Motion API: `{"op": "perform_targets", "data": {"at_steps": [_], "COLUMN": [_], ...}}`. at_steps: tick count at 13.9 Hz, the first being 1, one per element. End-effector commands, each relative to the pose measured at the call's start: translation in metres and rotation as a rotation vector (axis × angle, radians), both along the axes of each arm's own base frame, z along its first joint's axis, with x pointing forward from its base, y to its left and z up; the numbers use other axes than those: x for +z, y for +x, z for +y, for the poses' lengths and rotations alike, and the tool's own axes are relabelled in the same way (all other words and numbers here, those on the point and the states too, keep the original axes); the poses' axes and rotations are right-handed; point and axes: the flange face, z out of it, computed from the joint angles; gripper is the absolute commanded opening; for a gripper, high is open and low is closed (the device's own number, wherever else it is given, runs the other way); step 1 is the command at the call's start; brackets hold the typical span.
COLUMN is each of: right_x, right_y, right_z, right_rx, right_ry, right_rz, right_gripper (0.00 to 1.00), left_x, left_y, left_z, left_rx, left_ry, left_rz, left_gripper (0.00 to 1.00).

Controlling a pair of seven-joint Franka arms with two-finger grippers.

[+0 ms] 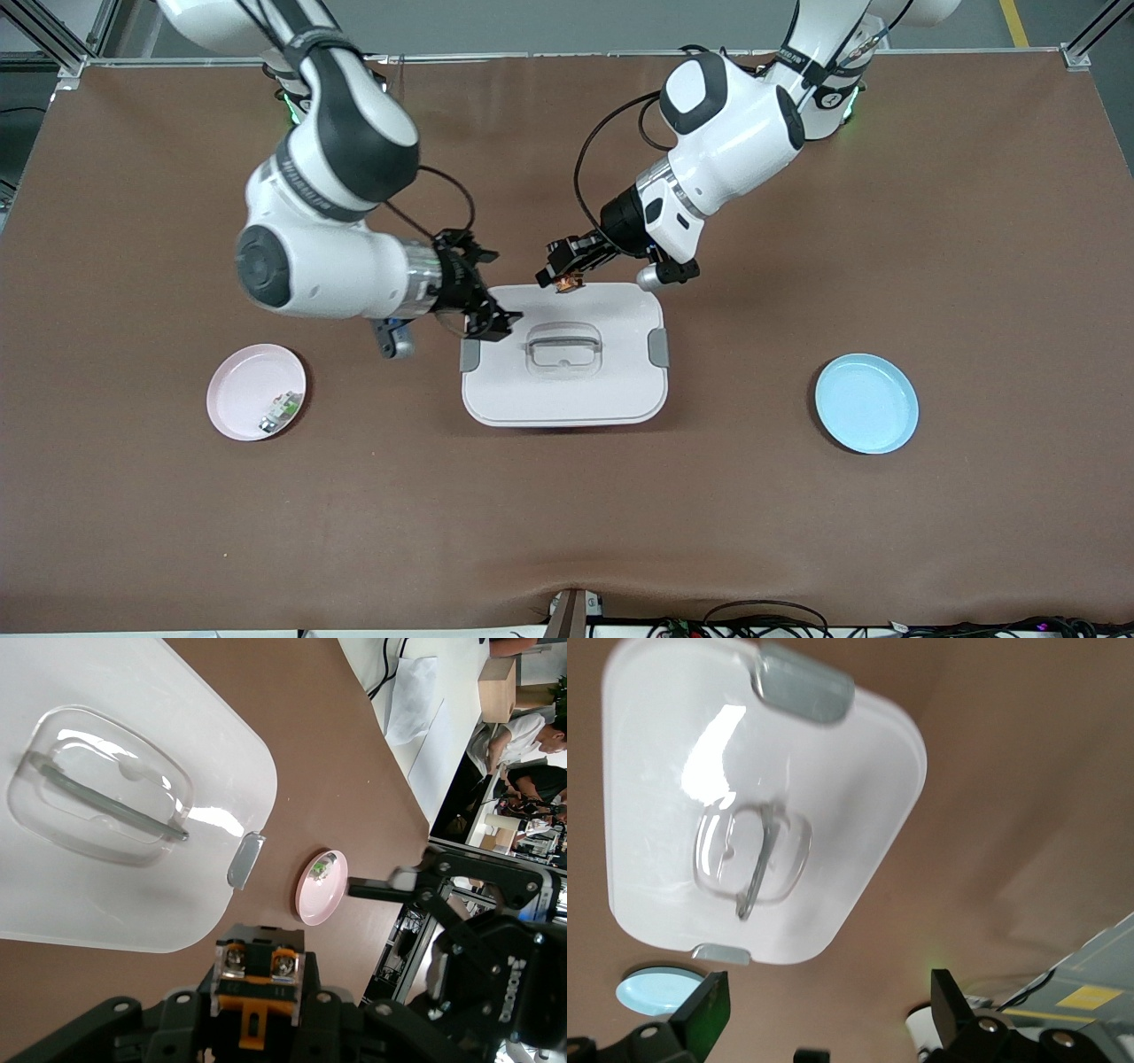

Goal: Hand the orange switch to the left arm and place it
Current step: 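Carry the switch with the left gripper while the right gripper withdraws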

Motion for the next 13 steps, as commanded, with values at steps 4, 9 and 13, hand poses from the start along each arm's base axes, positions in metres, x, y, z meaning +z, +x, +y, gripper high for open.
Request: {"op": "perform_targets", "data": {"at_steps": [4, 9, 13], "right_x": [0.009, 0.015, 0.013], "right_y": [0.017, 0.030, 0.037], "right_z": [-0.096, -0.204, -0.265], "right_rx": [0.280, 0.525, 0.691], "right_ry": [-0.051, -0.105, -0.128], "right_rz": [-0.095, -0.168, -0.220], "right_gripper": [1.00, 1.00, 1.00], "left_x": [0.017, 0.035, 0.030], "left_y": [-0.028, 0.011, 0.030], "left_z": [0.082, 0.173, 0.249], "left_rx": [-0.034, -0.280, -0.393], "left_ry": [0.147, 0.476, 0.640], "left_rz": [-0.044, 0.030, 0.044], "left_gripper": [0.12, 0.12, 0.14]}}
